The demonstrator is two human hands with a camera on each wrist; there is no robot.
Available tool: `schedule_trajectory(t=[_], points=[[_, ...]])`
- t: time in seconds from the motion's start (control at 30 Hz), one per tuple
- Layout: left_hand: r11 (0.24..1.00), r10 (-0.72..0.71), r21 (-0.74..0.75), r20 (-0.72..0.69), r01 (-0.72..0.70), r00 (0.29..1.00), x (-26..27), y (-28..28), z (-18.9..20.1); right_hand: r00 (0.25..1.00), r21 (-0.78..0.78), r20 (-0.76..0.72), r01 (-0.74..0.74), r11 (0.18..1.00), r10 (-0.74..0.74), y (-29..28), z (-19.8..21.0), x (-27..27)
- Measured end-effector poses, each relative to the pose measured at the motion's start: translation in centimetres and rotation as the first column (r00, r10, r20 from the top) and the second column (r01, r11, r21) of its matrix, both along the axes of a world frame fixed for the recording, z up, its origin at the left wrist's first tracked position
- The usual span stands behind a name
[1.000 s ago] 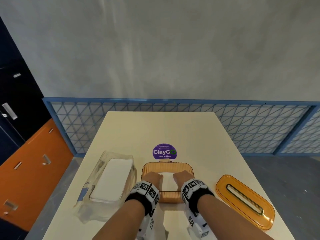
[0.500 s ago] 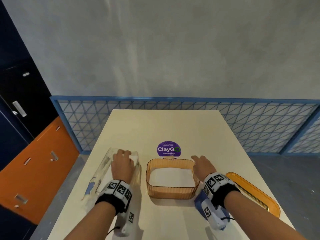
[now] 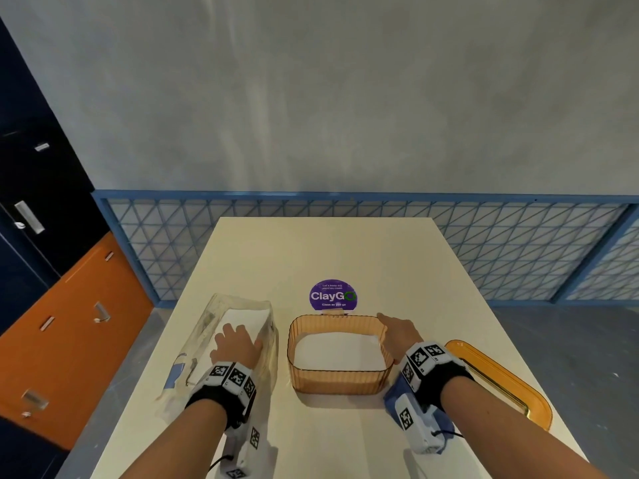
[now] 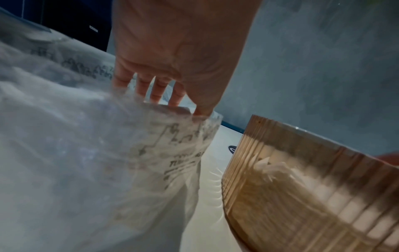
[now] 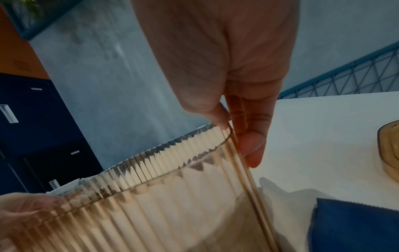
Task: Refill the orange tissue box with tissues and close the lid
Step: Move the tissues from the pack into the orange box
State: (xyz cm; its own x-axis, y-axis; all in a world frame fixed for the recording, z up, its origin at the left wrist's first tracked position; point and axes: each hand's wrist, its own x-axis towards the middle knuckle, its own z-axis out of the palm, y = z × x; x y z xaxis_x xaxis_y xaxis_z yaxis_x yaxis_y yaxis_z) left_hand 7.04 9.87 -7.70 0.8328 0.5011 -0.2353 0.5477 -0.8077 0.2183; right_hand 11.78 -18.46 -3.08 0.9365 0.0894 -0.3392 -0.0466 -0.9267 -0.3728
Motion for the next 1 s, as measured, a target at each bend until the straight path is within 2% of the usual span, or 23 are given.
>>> schedule_trajectory(t=[0.13,0.43,0.53,0.63,0.67,0.73,0.8,0.83,0.87,0.9,0.93,1.0], points=[[1.000,0.001,0.004,0.025,-0.001,1.000,-0.1,-0.4,0.3,0.998,-0.025,-0.054,-0.017,1.000,0.015,-0.1,-0.2,0.2],[0.983,-0.115,0.136,-0.091,0.127,0.989,-0.2,-1.2,0.6,0.996,-0.016,-0.082,-0.027,1.000,0.026,-0.1,0.1,0.3],[0.976,-0.131,0.169,-0.042,0.137,0.990,-0.1,-0.8,1.4,0.994,-0.039,-0.084,-0.072,0.997,0.069,-0.1,0.1,0.4],[0.987,-0.093,0.134,0.047,0.086,0.995,-0.3,0.0,3.9,0.990,-0.077,-0.101,-0.107,0.991,0.099,-0.1,0.4,0.4],[0.993,-0.064,0.110,0.116,0.051,0.991,-0.5,0.2,5.0,0.989,-0.104,-0.098,-0.120,0.987,0.110,0.0,0.5,0.6],[0.998,-0.019,0.061,0.301,0.001,0.953,-0.9,0.4,7.6,0.996,-0.106,0.001,-0.084,0.991,0.085,0.3,1.3,1.0],[0.999,-0.020,0.039,0.491,0.001,0.871,-1.5,0.0,10.1,0.986,0.012,0.163,-0.027,1.000,0.025,1.1,2.7,1.3],[0.999,-0.042,0.043,0.566,0.021,0.823,-1.7,-0.5,11.1,0.984,0.115,0.179,-0.030,0.993,0.009,1.7,3.7,1.4],[0.997,-0.074,0.054,0.620,0.051,0.781,-2.0,-1.2,12.0,0.991,0.241,0.133,-0.045,0.969,0.012,2.5,4.6,1.5],[0.994,-0.110,0.061,0.658,0.092,0.745,-2.2,-2.0,12.7,0.999,0.396,0.034,-0.029,0.918,0.017,3.3,5.6,1.4],[0.989,-0.140,0.063,0.683,0.134,0.716,-2.4,-2.8,13.2,0.994,0.565,-0.105,0.051,0.823,0.011,4.1,6.5,1.2],[0.974,-0.199,0.063,0.708,0.220,0.677,-2.9,-4.3,13.1,0.939,0.765,-0.344,0.267,0.586,0.021,5.1,8.0,1.1]])
